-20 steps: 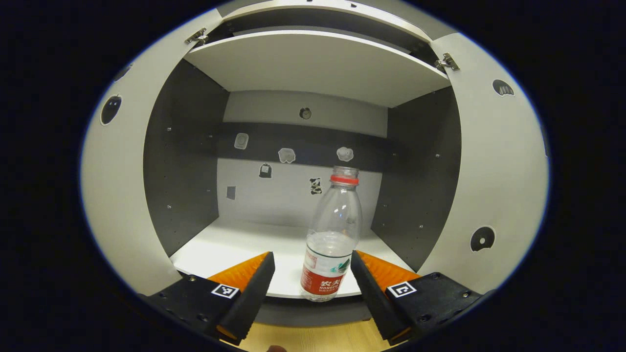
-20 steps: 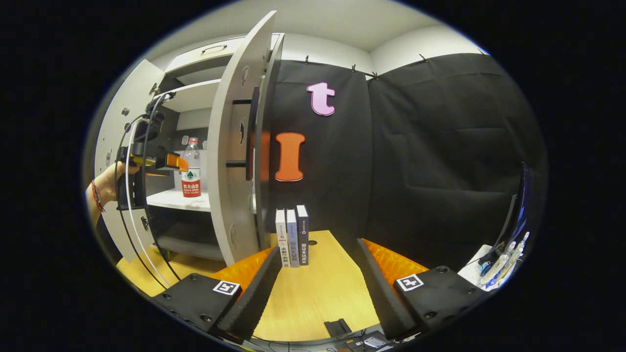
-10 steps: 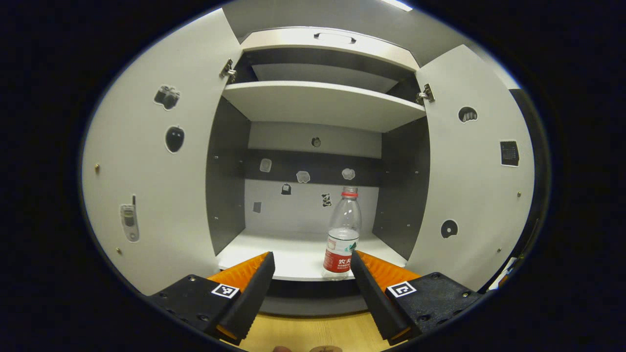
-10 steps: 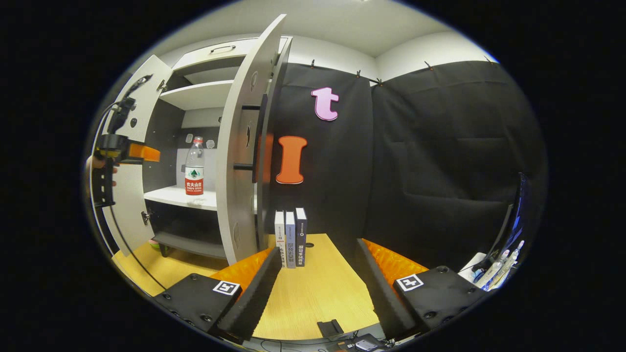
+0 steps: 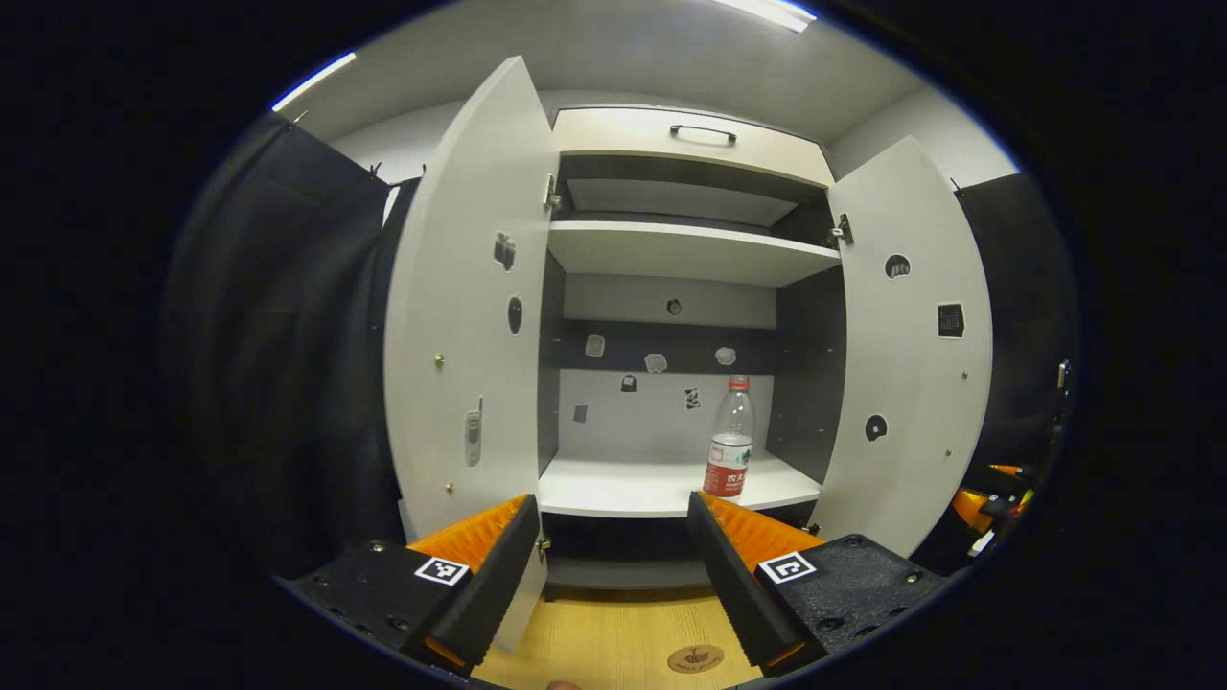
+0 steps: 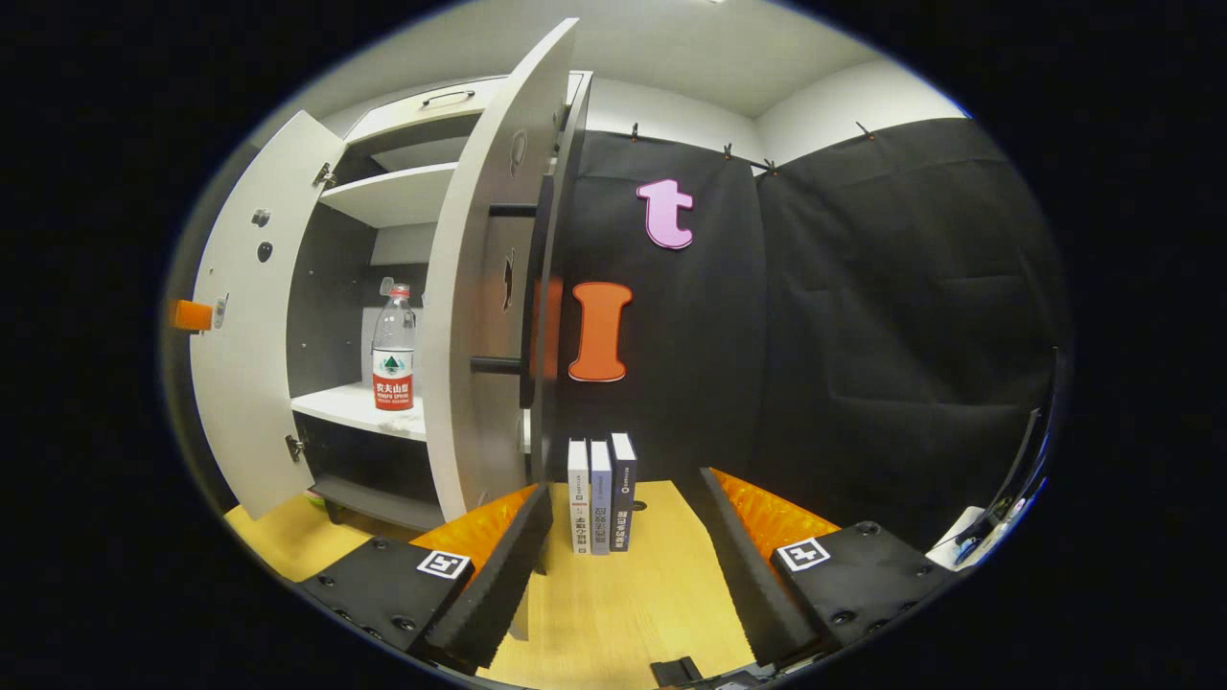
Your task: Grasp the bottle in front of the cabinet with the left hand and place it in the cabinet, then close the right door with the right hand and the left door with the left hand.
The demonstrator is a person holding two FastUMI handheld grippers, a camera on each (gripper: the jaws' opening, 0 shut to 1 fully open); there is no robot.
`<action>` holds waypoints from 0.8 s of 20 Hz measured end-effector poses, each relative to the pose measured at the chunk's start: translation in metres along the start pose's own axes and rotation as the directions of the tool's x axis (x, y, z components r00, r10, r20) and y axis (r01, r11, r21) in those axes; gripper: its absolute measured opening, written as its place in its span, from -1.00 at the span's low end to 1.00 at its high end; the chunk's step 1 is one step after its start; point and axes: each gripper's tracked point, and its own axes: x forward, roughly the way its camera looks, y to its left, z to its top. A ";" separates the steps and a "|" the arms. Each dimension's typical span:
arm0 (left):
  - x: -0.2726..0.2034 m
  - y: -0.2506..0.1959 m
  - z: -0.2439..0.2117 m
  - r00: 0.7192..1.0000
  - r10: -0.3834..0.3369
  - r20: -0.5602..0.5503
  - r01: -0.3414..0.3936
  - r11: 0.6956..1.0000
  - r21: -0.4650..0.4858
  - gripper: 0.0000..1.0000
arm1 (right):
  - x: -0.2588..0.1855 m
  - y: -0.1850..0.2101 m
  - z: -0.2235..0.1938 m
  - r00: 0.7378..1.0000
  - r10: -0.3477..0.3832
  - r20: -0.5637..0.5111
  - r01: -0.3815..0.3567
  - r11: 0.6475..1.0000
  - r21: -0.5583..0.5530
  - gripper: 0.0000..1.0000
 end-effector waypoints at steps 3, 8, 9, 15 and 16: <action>-0.018 0.029 -0.001 1.000 0.031 0.000 -0.031 0.999 -0.010 0.89 | 0.014 0.010 -0.002 1.000 0.013 -0.012 -0.012 1.000 0.015 0.99; -0.036 0.069 0.000 0.997 0.080 0.018 -0.080 0.997 -0.007 0.89 | 0.020 0.014 0.006 1.000 -0.004 0.005 0.004 1.000 0.016 0.96; -0.039 0.074 0.001 0.996 0.081 0.021 -0.081 0.997 -0.019 0.89 | 0.020 0.016 0.006 1.000 0.000 0.003 0.000 1.000 0.028 0.95; -0.053 0.097 0.015 0.993 0.103 0.065 -0.102 0.995 -0.017 0.89 | 0.019 0.031 0.006 1.000 0.014 -0.003 -0.014 1.000 0.028 0.93; -0.054 0.101 0.017 0.991 0.109 0.072 -0.108 0.994 -0.017 0.89 | 0.019 0.035 0.006 1.000 0.023 -0.008 -0.023 0.999 0.032 0.83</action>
